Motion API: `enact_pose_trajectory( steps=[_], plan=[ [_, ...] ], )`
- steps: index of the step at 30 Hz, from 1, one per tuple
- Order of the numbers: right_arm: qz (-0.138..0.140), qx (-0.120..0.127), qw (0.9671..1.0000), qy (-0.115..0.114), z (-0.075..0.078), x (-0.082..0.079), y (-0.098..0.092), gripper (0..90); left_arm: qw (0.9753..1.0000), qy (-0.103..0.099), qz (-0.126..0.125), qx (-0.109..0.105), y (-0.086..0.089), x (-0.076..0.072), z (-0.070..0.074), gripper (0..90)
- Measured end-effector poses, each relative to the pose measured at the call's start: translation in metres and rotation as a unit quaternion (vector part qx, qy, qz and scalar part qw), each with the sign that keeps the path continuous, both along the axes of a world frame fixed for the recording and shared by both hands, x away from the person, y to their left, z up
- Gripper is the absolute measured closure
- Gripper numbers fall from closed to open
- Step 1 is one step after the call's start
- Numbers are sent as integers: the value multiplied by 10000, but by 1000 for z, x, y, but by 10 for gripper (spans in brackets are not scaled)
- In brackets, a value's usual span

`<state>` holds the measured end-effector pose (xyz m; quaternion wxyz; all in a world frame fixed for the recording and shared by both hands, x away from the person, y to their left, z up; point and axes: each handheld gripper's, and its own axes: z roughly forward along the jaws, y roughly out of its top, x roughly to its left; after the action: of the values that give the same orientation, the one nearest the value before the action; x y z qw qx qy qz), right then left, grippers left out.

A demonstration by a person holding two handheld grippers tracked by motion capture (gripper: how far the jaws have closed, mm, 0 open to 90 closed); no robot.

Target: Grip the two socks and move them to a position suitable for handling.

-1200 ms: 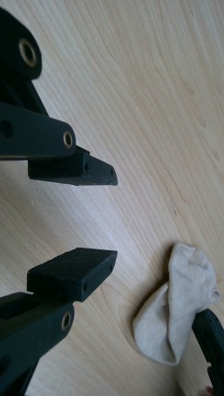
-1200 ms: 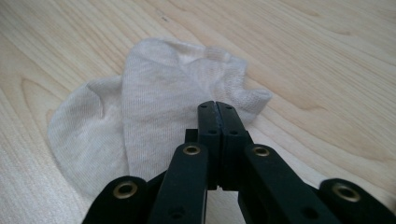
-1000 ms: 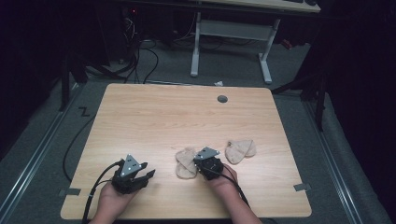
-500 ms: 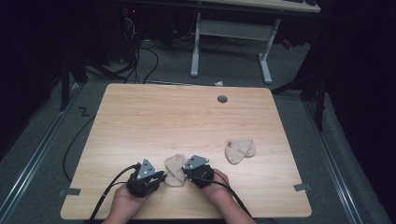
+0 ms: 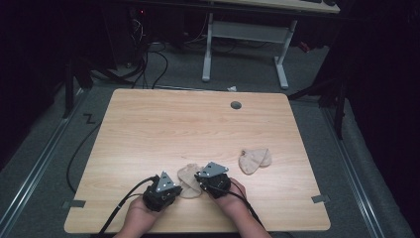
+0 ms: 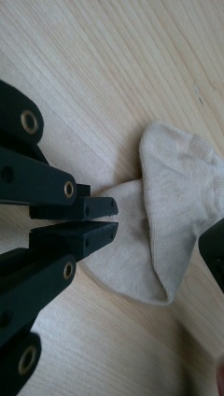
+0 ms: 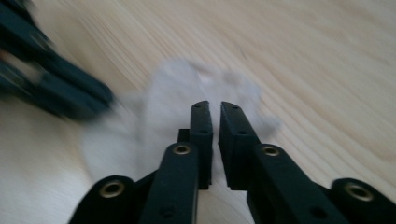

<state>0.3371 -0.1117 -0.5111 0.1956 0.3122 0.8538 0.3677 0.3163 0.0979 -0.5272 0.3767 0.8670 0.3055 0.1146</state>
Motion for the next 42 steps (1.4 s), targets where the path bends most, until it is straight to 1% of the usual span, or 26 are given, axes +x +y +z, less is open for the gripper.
enact_pose_trajectory(
  steps=[1,2,3,4,6,7,9,11,12,13,14,16,17,19,20,23,24,25,29,31,33,34,36,39,40,42],
  plan=[
    [100,149,9998,-75,4,-2,3,782,10000,-14,-8,-1,-1,-1,0,860],
    [162,270,9995,-49,5,-3,7,756,10000,-31,-12,11,-1,-1,0,860],
    [201,368,9991,36,4,-4,10,735,10000,-40,-13,16,-1,-2,0,861],
    [249,367,9990,76,2,-4,14,718,10000,-37,-9,10,-2,-2,0,861],
    [248,6,9997,31,-5,-4,22,687,10000,-38,-11,6,-2,-2,0,862],
    [235,-38,9997,89,-7,-3,22,678,10000,-32,-14,5,-1,-2,0,862],
    [236,-22,9993,280,-11,0,21,672,10000,-31,-19,5,-1,-2,0,862],
    [279,-157,9993,214,-12,-1,22,687,10000,-32,-26,8,-1,-2,0,862],
    [316,-181,9992,173,-13,-2,24,701,10000,-38,-25,7,-1,-2,0,862],
    [327,-209,9990,201,-13,-3,25,734,10000,-46,-25,10,-2,-2,0,864],
    [360,-255,9989,169,-14,-3,25,767,10000,-55,-25,17,-2,-3,-1,864],
    [332,-308,9989,120,-14,-4,26,859,10000,-60,-20,22,-2,-3,0,867],
    [324,-334,9988,118,-14,-5,26,866,10000,-62,-20,23,-2,-3,-1,868],
    [298,-292,9990,143,-13,-4,24,869,10000,-67,-27,32,-2,-3,0,868],
    [263,-275,9992,120,-10,-5,22,868,10000,-79,-27,33,-2,-3,-1,868],
    [131,-94,9999,-28,-1,-9,12,866,10000,-71,-14,32,-2,-3,-1,868],
    [66,-48,10000,-56,1,-12,7,865,10000,-78,-15,39,-2,-3,-1,868],
    [21,-54,9999,-112,3,-14,-1,865,10000,-86,-15,47,-2,-3,0,868],
    [-231,-33,9997,-57,4,-22,-28,863,9999,-104,-12,54,-3,-4,-1,867],
    [-367,35,9993,24,2,-26,-41,860,9999,-103,-28,74,-3,-3,0,867],
    [-486,50,9988,95,0,-32,-52,860,9999,-102,-38,81,-3,-3,0,864],
    [-540,17,9985,74,0,-34,-56,863,9999,-106,-37,85,-3,-3,0,863],
    [-621,37,9980,61,2,-37,-62,881,9999,-120,-41,101,-3,-4,0,862],
    [-746,148,9971,-60,9,-41,-70,900,9998,-133,-43,114,-3,-4,0,862],
    [-743,202,9970,-101,12,-42,-71,900,9998,-137,-47,120,-3,-4,0,861],
    [-721,223,9969,-232,17,-43,-67,900,9998,-141,-55,122,-3,-4,0,860]
  ],
)
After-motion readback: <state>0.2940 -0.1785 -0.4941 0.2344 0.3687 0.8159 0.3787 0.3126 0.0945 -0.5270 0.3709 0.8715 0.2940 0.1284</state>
